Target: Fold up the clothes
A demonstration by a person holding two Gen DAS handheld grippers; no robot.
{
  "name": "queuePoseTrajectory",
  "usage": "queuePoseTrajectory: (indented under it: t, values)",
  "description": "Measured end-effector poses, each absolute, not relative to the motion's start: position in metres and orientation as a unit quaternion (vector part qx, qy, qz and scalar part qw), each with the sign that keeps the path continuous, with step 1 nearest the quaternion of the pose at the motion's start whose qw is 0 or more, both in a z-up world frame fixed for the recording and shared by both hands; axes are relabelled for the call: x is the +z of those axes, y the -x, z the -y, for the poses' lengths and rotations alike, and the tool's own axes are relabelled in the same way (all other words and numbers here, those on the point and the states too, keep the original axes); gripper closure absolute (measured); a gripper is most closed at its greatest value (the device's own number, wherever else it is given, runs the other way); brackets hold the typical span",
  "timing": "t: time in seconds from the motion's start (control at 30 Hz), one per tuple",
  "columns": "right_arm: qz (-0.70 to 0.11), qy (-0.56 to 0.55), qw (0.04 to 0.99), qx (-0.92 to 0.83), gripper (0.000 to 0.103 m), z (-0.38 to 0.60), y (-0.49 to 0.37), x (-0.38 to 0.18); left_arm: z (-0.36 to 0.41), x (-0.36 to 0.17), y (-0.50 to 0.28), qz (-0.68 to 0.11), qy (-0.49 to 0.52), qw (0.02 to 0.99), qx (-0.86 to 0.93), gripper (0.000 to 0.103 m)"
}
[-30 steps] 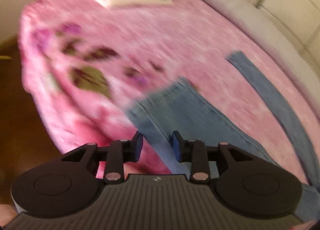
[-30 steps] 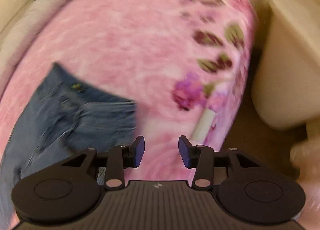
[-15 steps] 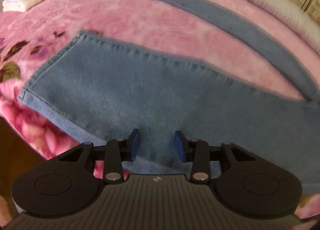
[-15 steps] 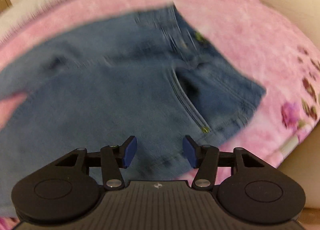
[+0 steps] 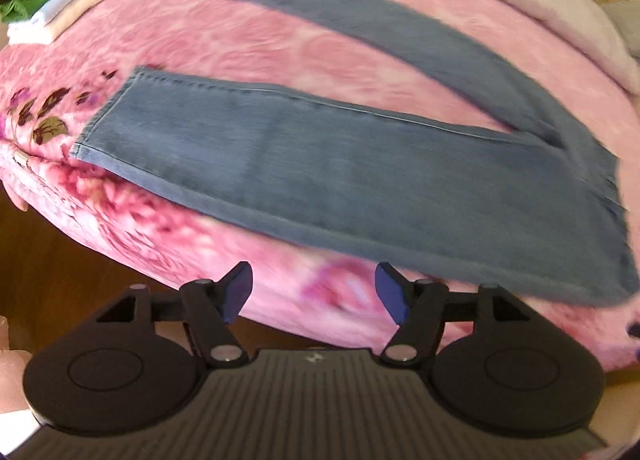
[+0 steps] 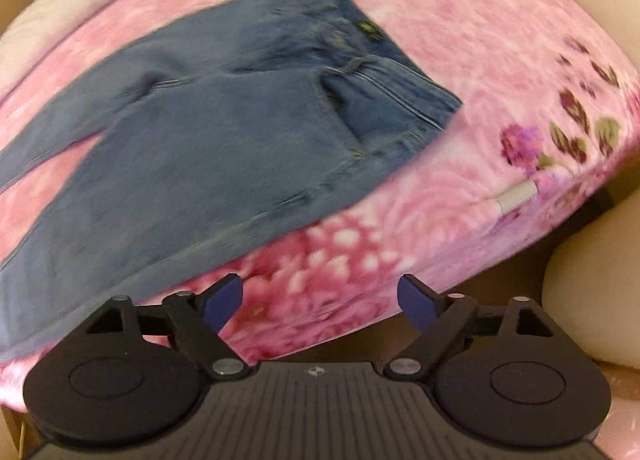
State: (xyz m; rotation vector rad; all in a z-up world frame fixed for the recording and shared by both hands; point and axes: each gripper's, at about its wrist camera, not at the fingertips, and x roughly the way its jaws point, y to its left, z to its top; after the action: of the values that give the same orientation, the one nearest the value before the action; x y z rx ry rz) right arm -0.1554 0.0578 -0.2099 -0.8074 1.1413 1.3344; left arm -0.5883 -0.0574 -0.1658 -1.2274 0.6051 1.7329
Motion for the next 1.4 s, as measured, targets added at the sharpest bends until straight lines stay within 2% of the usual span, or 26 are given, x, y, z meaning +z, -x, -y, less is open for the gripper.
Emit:
queuePoseTrajectory:
  t: [0.37, 0.53, 1.03, 1.4]
  values:
    - [-0.41, 0.318, 0.549, 0.655, 0.015, 0.0, 0.164, -0.099, 0.125, -0.076, 0.503, -0.215, 0.463, 0.473, 0.718, 0.026]
    - [-0.391, 0.32, 0.549, 0.666, 0.015, 0.026, 0.162, -0.072, 0.15, -0.051, 0.481, -0.228, 0.431, 0.471, 0.735, 0.023]
    - [-0.374, 0.393, 0.53, 0.651, 0.015, 0.084, 0.169, -0.057, 0.191, -0.02, 0.443, -0.247, 0.39, 0.491, 0.738, 0.013]
    - [-0.34, 0.395, 0.534, 0.665, 0.015, 0.096, 0.188, -0.022, 0.191, -0.008, 0.438, -0.243, 0.386, 0.498, 0.737, 0.011]
